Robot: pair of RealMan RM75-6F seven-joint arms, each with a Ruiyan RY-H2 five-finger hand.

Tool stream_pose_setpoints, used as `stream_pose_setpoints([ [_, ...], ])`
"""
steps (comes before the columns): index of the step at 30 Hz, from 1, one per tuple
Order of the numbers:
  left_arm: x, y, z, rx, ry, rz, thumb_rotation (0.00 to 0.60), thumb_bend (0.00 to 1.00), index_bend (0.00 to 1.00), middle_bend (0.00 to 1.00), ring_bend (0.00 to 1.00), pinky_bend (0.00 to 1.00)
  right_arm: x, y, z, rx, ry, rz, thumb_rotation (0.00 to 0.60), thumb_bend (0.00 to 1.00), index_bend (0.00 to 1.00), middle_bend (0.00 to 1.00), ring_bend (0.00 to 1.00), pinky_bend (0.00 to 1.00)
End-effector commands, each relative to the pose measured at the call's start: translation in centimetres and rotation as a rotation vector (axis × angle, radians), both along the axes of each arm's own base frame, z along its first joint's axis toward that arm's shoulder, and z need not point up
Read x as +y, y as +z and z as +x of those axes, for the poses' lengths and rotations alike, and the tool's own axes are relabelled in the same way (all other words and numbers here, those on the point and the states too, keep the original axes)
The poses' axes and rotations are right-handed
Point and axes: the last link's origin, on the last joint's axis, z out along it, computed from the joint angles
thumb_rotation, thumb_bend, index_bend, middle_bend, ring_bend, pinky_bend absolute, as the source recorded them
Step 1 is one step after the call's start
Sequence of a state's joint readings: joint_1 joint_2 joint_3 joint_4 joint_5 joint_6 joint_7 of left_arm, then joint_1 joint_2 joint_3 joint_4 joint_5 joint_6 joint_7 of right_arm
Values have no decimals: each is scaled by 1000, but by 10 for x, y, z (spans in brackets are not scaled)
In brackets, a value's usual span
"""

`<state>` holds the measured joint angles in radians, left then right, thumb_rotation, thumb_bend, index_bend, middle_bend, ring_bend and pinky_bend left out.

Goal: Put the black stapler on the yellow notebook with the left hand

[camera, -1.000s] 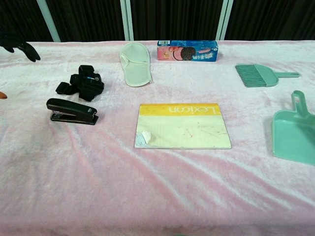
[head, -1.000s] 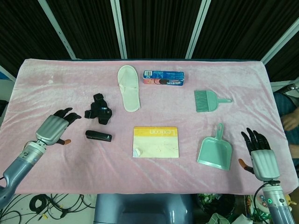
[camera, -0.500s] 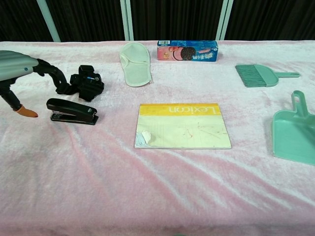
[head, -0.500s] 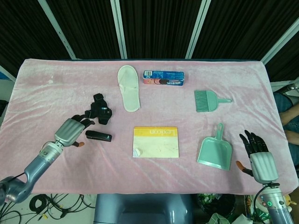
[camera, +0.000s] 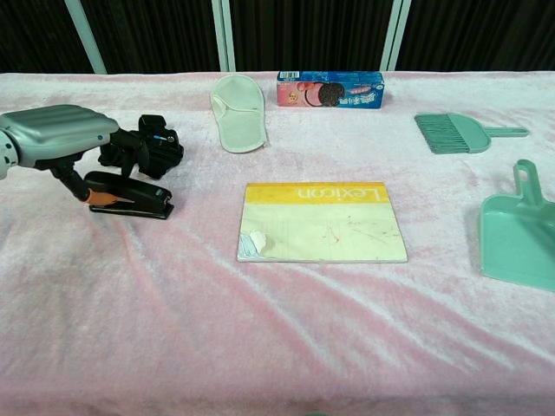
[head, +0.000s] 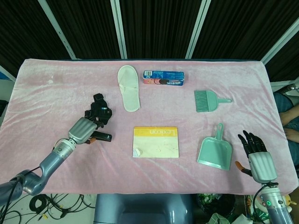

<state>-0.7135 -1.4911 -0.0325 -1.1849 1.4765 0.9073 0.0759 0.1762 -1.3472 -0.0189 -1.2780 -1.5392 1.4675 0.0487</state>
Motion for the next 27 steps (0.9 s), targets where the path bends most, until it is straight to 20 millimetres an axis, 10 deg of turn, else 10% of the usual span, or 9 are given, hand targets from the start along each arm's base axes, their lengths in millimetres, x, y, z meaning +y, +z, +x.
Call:
stream_pose_setpoints([
  [1,1,-2,1,-2,-7,8,600,399,454,529,338,444,0,0,-1,3,-3,4,600,135,29,0,33,103],
  [14,-1,12,15,-71,-79,62,600,466,525,582,379,508,-1,-2,-2,8,-13,3,600,136,29,0,33,103],
  [27,3,-1,112,-196,-152,95,600,460,528,583,379,508,-1,0,1,7,-7,-12,600,136,29,0,33,103],
])
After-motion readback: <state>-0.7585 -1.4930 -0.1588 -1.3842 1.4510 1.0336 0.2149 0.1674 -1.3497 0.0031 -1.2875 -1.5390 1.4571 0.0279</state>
